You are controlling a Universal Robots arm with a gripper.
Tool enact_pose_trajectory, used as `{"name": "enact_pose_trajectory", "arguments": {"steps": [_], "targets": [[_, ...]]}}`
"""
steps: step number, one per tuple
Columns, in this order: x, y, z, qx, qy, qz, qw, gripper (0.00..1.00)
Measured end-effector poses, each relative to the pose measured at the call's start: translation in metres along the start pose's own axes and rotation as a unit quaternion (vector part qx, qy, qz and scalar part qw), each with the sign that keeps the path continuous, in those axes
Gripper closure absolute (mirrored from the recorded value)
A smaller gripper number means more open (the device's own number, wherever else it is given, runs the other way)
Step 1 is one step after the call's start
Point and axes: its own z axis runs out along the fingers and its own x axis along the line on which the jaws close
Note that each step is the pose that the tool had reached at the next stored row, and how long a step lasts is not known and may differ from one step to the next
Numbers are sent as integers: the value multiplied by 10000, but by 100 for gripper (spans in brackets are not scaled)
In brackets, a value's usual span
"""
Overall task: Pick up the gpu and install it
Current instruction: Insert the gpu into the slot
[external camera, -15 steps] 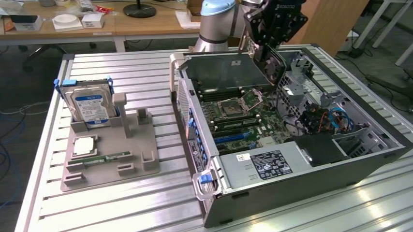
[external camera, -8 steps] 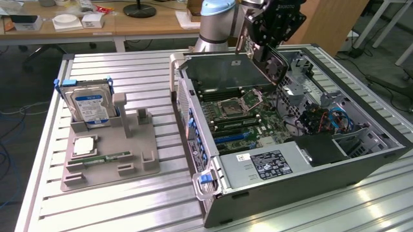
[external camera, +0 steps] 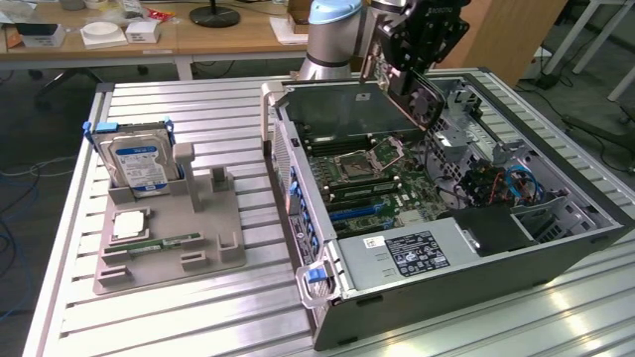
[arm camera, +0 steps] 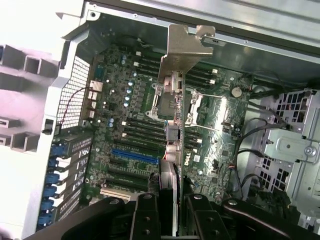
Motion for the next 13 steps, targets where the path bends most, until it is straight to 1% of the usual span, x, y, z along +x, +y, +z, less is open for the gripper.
{"name": "enact_pose_trajectory", "arguments": {"steps": [4,8,10,13], "targets": [[0,0,0,-11,1,-157,9999,73],[0,0,0,-43,-4,-301,9995,73],[0,0,0,-53,-4,-379,9993,73],[0,0,0,-59,-3,-496,9988,73]]}}
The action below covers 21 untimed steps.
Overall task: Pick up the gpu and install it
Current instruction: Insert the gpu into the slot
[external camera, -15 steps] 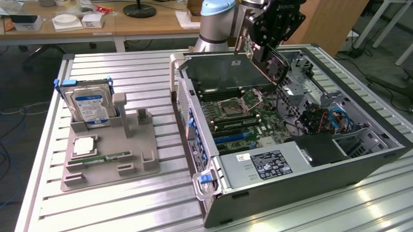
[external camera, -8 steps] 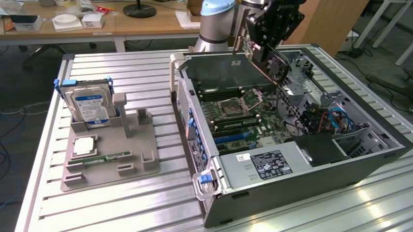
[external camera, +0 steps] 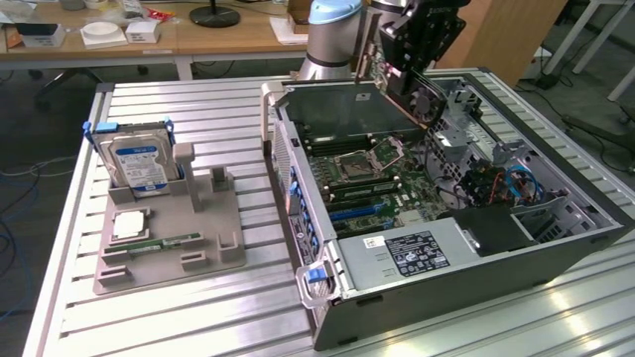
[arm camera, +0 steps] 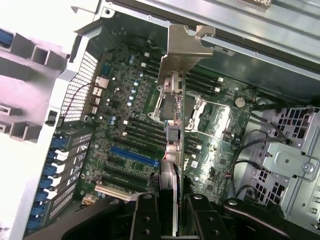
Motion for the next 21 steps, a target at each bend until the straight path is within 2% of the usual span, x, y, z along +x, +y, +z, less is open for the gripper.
{"name": "enact_pose_trajectory", "arguments": {"steps": [9,21], "targets": [[0,0,-1,-6,10,-379,9993,73],[0,-1,0,-11,24,-862,9963,73]]}}
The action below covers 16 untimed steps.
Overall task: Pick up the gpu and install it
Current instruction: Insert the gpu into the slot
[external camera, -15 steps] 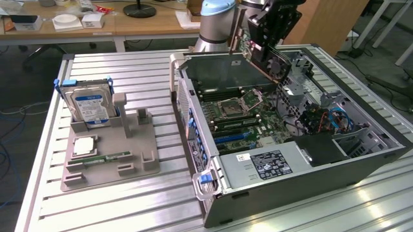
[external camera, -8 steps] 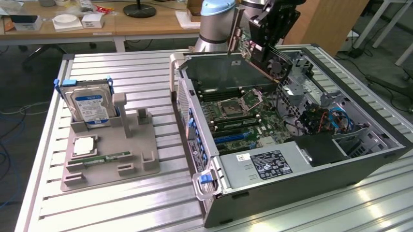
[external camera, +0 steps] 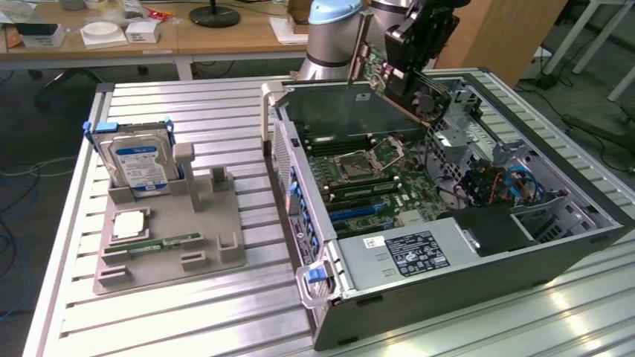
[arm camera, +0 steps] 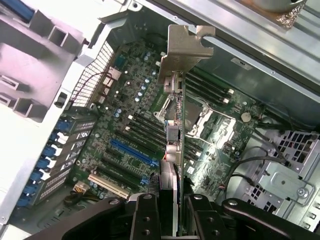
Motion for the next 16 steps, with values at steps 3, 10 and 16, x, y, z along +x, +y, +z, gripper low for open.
{"name": "enact_pose_trajectory", "arguments": {"steps": [3,10,16], "targets": [[0,-1,1,-2,2,-101,9999,73],[2,-3,0,-6,9,-357,9994,73],[1,-3,1,-10,16,-626,9980,73]]}}
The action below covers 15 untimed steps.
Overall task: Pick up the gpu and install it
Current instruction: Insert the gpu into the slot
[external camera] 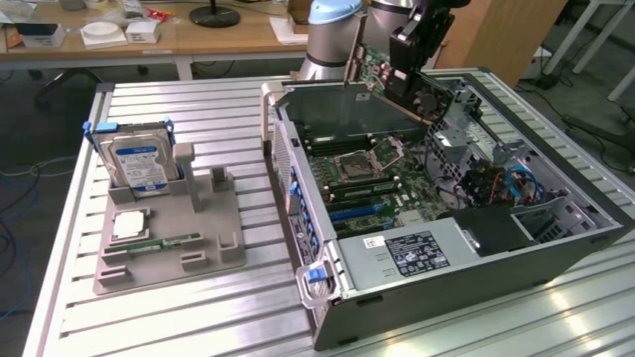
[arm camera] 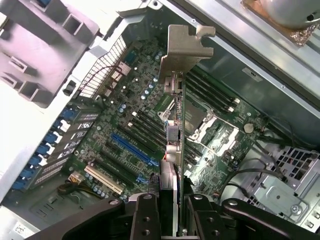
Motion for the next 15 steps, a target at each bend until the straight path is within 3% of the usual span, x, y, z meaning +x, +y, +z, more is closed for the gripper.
{"name": "enact_pose_trajectory", "arguments": {"steps": [9,15], "targets": [[1,-1,0,-7,9,-375,9993,73],[1,-1,0,-14,16,-697,9976,73]]}}
